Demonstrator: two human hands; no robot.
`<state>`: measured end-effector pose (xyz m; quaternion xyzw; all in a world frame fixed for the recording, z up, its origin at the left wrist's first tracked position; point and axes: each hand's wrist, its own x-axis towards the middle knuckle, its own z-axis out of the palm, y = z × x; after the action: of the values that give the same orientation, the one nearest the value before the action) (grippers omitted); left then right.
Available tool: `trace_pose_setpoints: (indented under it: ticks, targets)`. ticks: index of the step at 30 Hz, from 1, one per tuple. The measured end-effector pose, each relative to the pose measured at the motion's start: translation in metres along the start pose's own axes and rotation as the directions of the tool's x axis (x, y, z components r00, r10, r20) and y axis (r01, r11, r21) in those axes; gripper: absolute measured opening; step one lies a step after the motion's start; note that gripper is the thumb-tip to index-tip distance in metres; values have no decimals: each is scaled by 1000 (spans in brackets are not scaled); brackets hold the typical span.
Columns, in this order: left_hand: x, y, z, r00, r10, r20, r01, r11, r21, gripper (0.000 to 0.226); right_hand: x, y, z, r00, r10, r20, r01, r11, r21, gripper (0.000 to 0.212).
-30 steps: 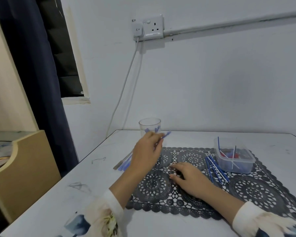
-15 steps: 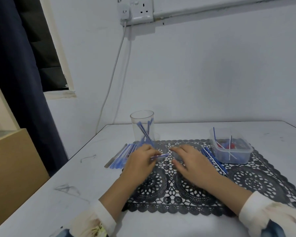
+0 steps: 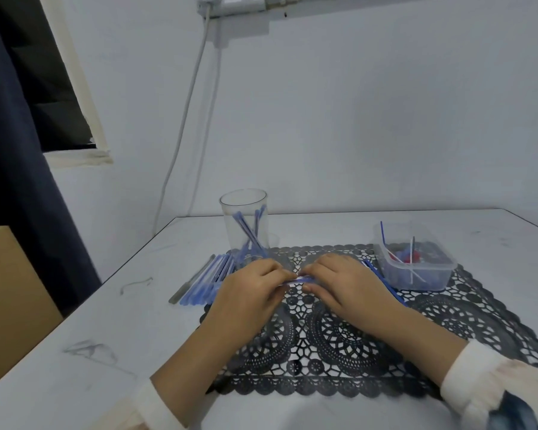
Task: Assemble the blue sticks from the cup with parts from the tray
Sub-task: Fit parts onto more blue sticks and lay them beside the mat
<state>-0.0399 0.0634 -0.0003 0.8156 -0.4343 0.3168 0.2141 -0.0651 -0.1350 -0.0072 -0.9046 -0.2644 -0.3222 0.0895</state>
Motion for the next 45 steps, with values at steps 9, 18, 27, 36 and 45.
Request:
trace_pose_setpoints:
  ticks: [9,18,27,36,45]
  targets:
    - [3,6,-12,994,9,-108,9,987,162,24,0,-1,-5,961,-109,-253,105,994,-30,27]
    - [3,14,-7,996,-40,-84,46,996,80,30,-1,2,-8,915,-207,-347,164,975,-149,19]
    - [4,16,-9,994,-107,28,107,994,19,9,-2,3,-8,931,-215,-295,169,970,-174,30]
    - [5,21,-10,948,-276,157,293,951,-95,24,-3,8,-5,945,-222,-240,189,970,-153,12]
    - [1,7,-4,953,-254,163,251,967,38,29,-3,6,1,991,-97,-91,97,995,-10,32]
